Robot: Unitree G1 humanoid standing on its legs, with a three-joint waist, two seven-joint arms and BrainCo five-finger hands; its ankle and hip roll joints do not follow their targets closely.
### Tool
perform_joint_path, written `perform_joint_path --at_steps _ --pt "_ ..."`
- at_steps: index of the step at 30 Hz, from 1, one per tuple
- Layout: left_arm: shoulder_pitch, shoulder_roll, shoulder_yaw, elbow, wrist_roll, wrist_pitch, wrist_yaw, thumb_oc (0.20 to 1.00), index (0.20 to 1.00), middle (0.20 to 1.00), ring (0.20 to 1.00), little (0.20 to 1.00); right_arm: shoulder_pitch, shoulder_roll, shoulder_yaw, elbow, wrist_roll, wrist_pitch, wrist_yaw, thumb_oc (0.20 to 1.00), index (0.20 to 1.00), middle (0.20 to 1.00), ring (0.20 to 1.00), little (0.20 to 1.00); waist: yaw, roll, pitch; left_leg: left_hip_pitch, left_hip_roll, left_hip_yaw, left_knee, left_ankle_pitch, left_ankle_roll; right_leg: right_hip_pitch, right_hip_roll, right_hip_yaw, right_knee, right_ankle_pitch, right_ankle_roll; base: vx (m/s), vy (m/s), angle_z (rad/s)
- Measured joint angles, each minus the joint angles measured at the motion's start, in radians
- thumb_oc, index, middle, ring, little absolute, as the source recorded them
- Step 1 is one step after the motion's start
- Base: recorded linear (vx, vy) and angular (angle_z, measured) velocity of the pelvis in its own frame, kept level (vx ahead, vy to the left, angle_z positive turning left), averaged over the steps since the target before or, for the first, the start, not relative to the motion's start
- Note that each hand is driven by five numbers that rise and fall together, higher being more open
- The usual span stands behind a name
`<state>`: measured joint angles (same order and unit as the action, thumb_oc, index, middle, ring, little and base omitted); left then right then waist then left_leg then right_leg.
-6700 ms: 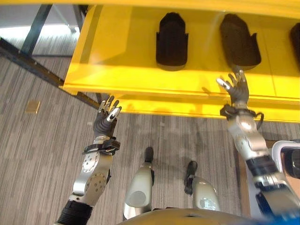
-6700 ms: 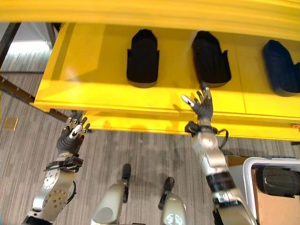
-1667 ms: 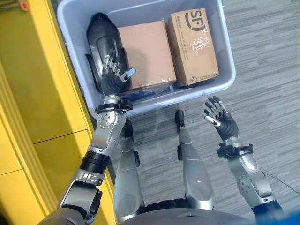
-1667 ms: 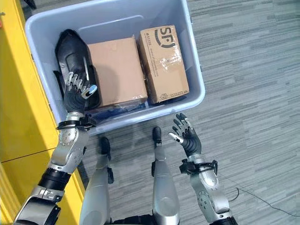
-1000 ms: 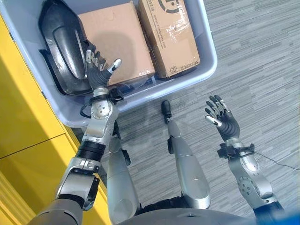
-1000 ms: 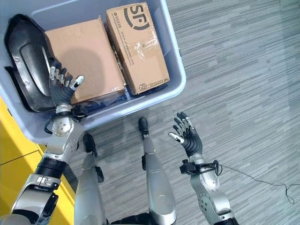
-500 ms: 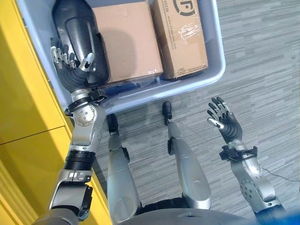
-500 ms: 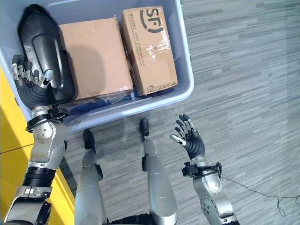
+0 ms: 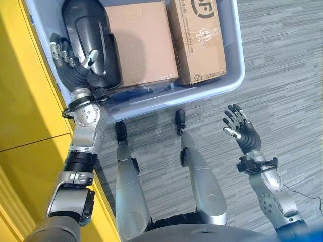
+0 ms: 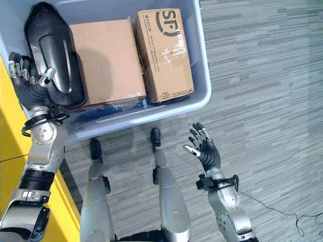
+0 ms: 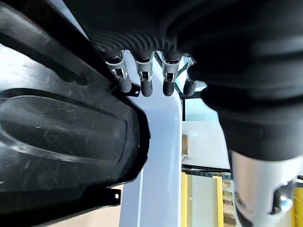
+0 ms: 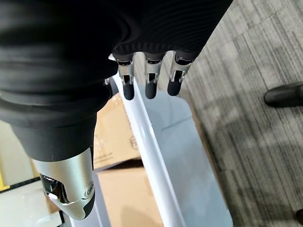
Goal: Move parts from the plastic box to the shelf.
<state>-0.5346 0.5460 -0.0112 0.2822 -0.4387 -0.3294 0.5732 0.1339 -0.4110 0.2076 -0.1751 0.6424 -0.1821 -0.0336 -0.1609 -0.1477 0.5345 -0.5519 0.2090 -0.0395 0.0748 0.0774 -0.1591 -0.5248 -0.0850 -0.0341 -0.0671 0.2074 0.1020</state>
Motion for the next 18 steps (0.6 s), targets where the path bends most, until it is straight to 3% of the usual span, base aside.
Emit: perform_joint_path --at_steps 3,7,12,18 --pt "-0.009 0.025 -0.005 0.024 -0.004 0.000 -0.009 1.000 1.000 1.000 1.000 1.000 0.000 -0.008 0.000 0.005 0.000 0.000 0.003 1.000 1.000 1.000 1.000 1.000 -0.011 -0.001 0.000 -0.028 0.005 -0.021 0.032 -0.014 -0.003 -0.001 0.004 -0.014 -0.004 0.000 0.000 0.04 0.011 0.08" --pt "-0.018 0.040 -0.021 0.025 -0.010 0.003 -0.024 1.000 1.000 1.000 1.000 1.000 -0.002 -0.030 0.005 0.018 0.000 0.001 0.009 1.000 1.000 1.000 1.000 1.000 0.012 -0.022 -0.014 -0.045 0.012 -0.048 0.047 -0.018 -0.009 0.005 0.013 -0.036 -0.004 -0.002 -0.006 -0.01 0.025 0.12" --pt "-0.106 0.139 -0.143 0.026 0.001 0.038 -0.064 1.000 1.000 1.000 1.000 1.000 -0.021 -0.039 0.011 0.030 -0.004 0.000 0.028 1.000 1.000 1.000 1.000 1.000 0.022 -0.040 -0.026 -0.110 -0.005 -0.121 0.078 -0.016 -0.011 0.005 0.007 -0.091 -0.012 -0.004 -0.006 0.01 0.060 0.31" --pt "-0.220 0.174 -0.200 0.054 0.037 0.045 -0.072 1.000 1.000 1.000 1.000 1.000 -0.022 -0.022 0.044 0.054 -0.038 0.000 0.030 1.000 1.000 1.000 1.000 1.000 0.017 -0.067 -0.045 -0.172 -0.026 -0.142 0.106 -0.018 -0.005 -0.025 -0.003 -0.116 -0.021 0.001 -0.001 0.03 0.038 0.14"
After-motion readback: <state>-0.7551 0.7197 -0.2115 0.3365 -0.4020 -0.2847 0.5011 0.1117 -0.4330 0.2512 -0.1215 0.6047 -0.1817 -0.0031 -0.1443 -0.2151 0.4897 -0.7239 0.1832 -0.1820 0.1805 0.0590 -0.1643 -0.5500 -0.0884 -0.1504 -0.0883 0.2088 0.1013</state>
